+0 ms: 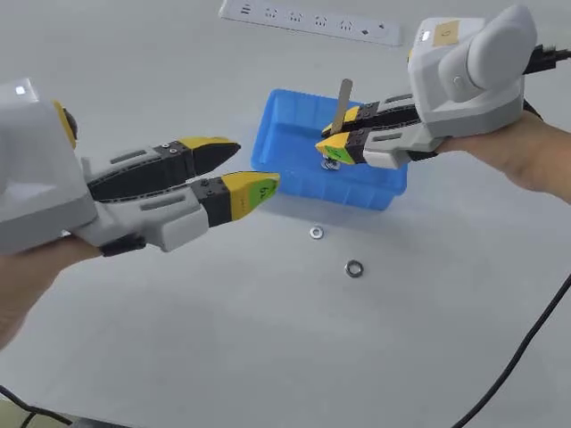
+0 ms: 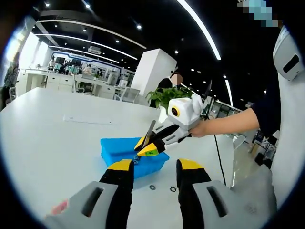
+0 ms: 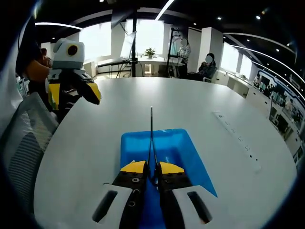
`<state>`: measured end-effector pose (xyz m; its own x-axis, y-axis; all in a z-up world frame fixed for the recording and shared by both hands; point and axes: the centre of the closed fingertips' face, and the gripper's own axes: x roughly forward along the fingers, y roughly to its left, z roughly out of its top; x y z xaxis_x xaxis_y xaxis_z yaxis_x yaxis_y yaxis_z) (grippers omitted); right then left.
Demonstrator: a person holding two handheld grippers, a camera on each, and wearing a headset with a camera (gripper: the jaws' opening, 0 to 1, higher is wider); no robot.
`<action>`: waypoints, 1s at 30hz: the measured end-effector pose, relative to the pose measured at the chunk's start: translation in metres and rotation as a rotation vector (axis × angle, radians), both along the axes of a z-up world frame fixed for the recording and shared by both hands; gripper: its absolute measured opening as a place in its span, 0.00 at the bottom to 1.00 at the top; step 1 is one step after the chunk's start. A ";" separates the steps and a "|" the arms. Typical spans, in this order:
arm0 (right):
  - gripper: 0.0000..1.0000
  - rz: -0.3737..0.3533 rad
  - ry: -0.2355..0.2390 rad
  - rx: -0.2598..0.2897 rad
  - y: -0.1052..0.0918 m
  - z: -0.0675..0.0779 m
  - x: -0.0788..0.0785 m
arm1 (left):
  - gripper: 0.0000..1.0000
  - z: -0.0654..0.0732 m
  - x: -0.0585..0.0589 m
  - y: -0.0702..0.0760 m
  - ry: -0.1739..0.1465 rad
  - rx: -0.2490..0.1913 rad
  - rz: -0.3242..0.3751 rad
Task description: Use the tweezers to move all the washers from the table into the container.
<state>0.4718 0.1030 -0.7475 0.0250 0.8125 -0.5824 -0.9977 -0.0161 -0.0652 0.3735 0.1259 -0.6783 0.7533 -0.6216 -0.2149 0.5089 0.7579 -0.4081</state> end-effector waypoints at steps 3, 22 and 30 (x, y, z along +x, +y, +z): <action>0.10 -0.001 -0.002 0.002 0.001 0.000 0.000 | 0.27 0.003 0.004 0.000 -0.062 0.034 -0.007; 0.10 -0.001 -0.008 -0.004 0.001 -0.009 -0.002 | 0.29 -0.009 -0.001 -0.008 -0.050 0.158 -0.070; 0.10 -0.009 -0.005 -0.004 -0.001 -0.010 -0.003 | 0.29 -0.010 -0.001 -0.013 -0.051 0.189 -0.096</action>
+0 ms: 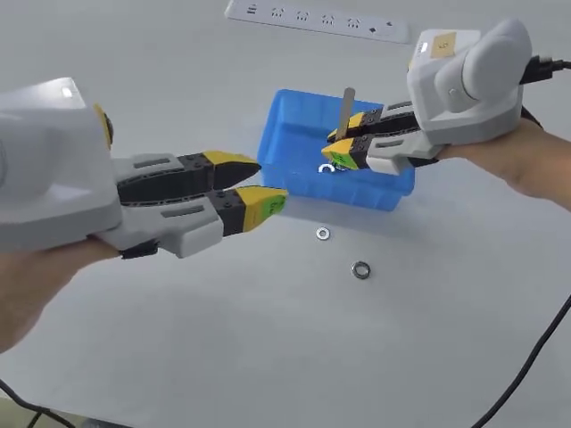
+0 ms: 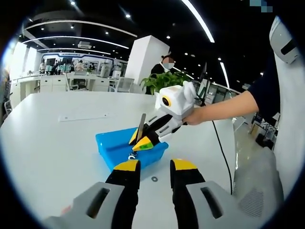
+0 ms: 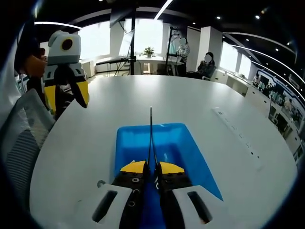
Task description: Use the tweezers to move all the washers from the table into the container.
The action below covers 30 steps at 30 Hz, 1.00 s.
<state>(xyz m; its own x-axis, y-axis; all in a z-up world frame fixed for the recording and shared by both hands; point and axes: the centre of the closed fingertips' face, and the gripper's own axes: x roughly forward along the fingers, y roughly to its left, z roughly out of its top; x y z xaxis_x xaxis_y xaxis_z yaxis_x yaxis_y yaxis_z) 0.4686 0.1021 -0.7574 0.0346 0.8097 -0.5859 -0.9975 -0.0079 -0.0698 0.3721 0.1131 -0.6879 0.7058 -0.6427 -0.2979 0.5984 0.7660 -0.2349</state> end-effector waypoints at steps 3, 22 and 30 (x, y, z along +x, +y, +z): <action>0.10 0.003 -0.004 0.000 -0.001 0.001 -0.001 | 0.29 0.002 0.006 0.003 -0.007 -0.005 0.017; 0.10 0.057 -0.037 -0.002 0.000 0.018 -0.010 | 0.30 0.013 0.085 -0.036 -0.077 0.186 -0.364; 0.10 0.071 -0.036 0.004 0.002 0.021 -0.011 | 0.18 0.005 0.090 -0.041 -0.112 0.279 -0.441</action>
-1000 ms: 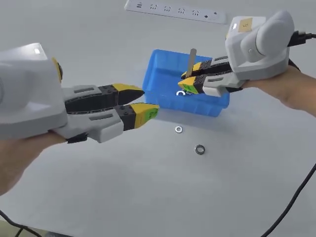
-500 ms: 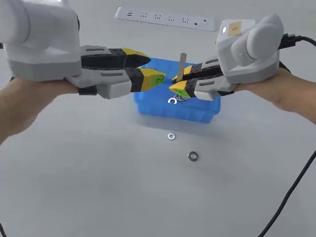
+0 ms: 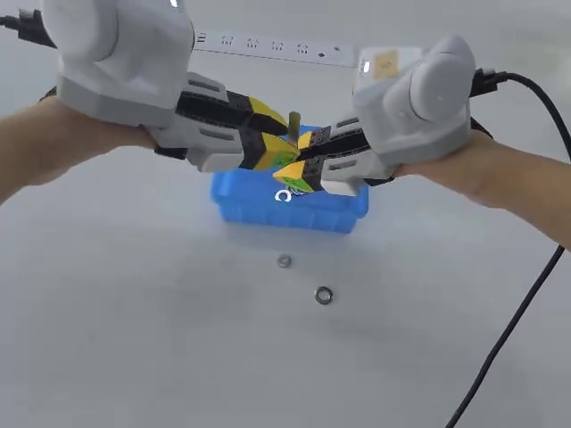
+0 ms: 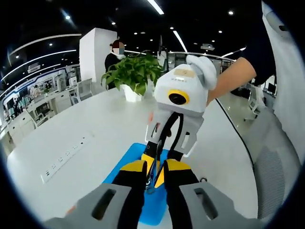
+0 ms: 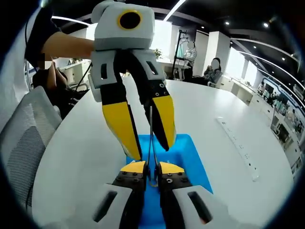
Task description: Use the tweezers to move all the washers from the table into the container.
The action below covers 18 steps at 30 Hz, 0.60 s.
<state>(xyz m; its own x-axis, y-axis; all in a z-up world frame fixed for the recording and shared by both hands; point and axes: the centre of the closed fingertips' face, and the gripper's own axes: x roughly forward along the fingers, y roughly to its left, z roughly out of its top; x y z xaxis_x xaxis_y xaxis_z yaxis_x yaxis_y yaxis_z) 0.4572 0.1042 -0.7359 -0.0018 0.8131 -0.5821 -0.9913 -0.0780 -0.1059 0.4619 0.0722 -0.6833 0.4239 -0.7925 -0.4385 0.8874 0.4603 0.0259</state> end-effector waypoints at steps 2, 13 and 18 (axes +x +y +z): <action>0.10 0.003 0.000 -0.002 0.000 0.000 0.000 | 0.17 0.002 -0.003 -0.003 0.006 0.000 -0.021; 0.10 0.028 -0.005 -0.022 0.001 -0.007 -0.003 | 0.09 0.006 -0.008 -0.002 -0.030 0.071 -0.123; 0.10 0.034 -0.007 -0.025 0.002 -0.007 -0.004 | 0.11 0.002 -0.011 -0.002 -0.049 0.131 -0.172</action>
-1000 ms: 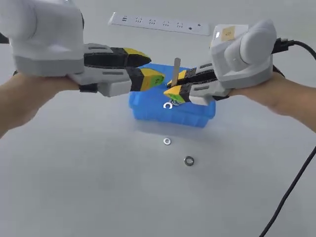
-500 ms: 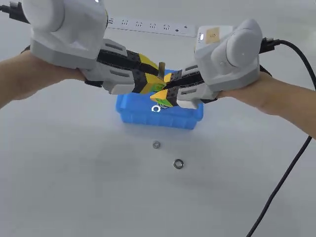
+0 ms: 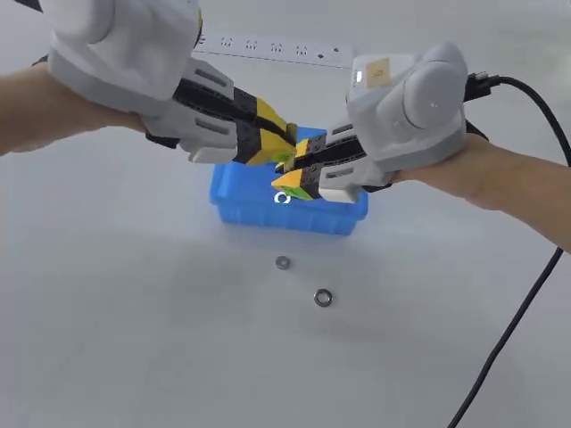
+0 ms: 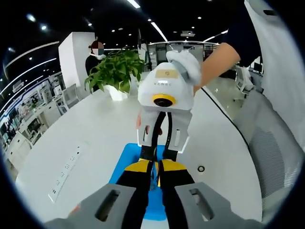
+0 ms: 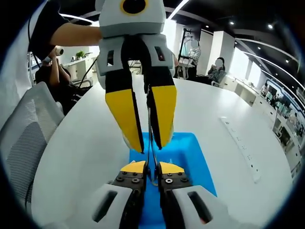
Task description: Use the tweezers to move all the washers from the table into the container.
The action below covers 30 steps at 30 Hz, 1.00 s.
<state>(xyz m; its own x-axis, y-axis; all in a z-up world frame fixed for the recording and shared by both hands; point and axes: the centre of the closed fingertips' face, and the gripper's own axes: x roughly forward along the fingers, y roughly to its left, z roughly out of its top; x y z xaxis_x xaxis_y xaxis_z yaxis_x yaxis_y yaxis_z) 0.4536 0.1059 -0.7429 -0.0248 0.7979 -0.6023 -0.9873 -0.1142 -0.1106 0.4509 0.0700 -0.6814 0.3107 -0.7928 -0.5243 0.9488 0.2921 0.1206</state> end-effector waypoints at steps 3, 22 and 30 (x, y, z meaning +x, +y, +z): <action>0.10 0.002 0.002 -0.002 0.000 -0.001 -0.001 | 0.10 0.001 0.000 -0.002 -0.006 0.008 -0.011; 0.11 0.016 -0.011 -0.003 -0.001 0.001 -0.005 | 0.07 -0.001 0.002 0.000 0.037 0.036 -0.043; 0.14 -0.018 -0.013 0.006 -0.003 0.008 -0.002 | 0.06 0.006 0.006 -0.001 0.014 0.034 -0.039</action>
